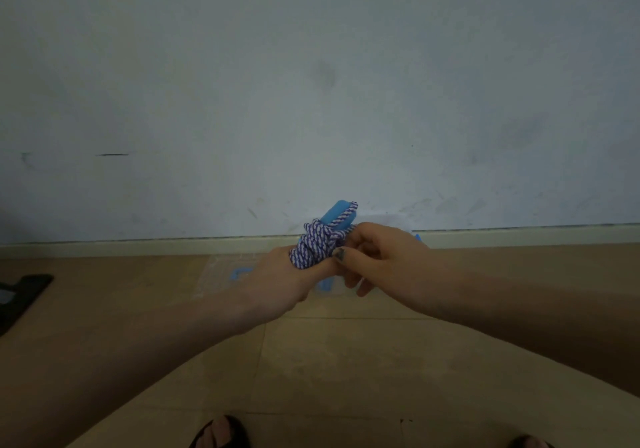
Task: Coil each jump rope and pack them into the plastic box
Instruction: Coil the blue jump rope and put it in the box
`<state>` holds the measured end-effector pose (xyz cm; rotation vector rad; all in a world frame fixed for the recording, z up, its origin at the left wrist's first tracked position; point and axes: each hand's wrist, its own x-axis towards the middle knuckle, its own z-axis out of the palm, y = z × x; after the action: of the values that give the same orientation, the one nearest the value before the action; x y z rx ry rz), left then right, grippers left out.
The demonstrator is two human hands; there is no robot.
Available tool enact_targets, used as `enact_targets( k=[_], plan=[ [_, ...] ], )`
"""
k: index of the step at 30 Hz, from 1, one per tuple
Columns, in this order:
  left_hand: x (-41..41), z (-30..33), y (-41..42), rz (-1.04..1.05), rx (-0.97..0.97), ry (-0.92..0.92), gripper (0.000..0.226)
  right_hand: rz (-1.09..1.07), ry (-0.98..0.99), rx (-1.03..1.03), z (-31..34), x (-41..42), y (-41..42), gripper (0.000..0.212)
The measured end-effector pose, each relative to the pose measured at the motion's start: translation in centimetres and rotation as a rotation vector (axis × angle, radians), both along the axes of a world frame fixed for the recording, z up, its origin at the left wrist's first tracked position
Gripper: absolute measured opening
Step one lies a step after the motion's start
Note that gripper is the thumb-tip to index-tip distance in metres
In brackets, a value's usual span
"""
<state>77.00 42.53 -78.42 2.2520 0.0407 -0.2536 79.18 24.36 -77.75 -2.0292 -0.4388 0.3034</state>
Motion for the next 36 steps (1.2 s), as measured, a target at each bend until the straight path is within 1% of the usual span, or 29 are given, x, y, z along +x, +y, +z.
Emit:
enact_targets(
  k=[2, 4, 6, 9, 15, 17, 22, 26, 28, 30, 32, 34, 36],
  plan=[
    [0.1, -0.2, 0.3, 0.059, -0.089, 0.072, 0.051, -0.005, -0.14, -0.085, 0.1, 0.2, -0.2, 0.011],
    [0.3, -0.3, 0.6, 0.078, -0.14, 0.105, 0.052, -0.032, -0.248, -0.142, 0.0, 0.3, -0.5, 0.01],
    [0.3, -0.2, 0.7, 0.066, -0.159, 0.125, 0.051, -0.071, -0.284, -0.111, -0.1, 0.6, -0.7, 0.01],
    [0.1, -0.3, 0.6, 0.038, -0.168, 0.136, 0.049, -0.064, -0.348, -0.068, -0.3, 0.9, -0.7, 0.01],
    [0.0, -0.2, 0.5, 0.023, -0.226, 0.171, 0.048, -0.029, -0.555, -0.11, 0.1, 1.3, -0.3, 0.006],
    [0.3, -0.1, 0.6, 0.024, -0.244, 0.195, 0.049, -0.01, -0.537, -0.101, 0.4, 1.0, -0.2, 0.007],
    [0.7, -0.3, 1.1, 0.033, -0.291, 0.338, 0.048, 0.022, -0.338, -0.018, 0.6, 0.2, 0.0, 0.007],
    [1.0, -0.5, 1.4, 0.009, -0.347, 0.441, 0.051, 0.028, -0.264, -0.001, 0.8, 0.2, 0.0, 0.01],
    [1.1, -0.8, 1.6, 0.017, -0.384, 0.461, 0.052, 0.029, -0.241, 0.009, 0.9, 0.2, 0.1, 0.011],
    [1.3, -1.0, 1.7, 0.021, -0.375, 0.451, 0.049, 0.046, -0.275, -0.012, 1.2, 0.3, 0.1, 0.011],
    [1.4, -1.0, 1.8, 0.006, -0.346, 0.424, 0.045, 0.065, -0.352, -0.053, 1.7, 0.6, -0.1, 0.01],
    [1.4, -0.9, 1.7, -0.016, -0.3, 0.367, 0.042, 0.074, -0.408, -0.085, 2.0, 1.2, -0.4, 0.006],
    [1.3, -0.8, 1.5, -0.037, -0.239, 0.301, 0.044, 0.082, -0.479, -0.148, 1.8, 1.8, -0.8, 0.005]
  ],
)
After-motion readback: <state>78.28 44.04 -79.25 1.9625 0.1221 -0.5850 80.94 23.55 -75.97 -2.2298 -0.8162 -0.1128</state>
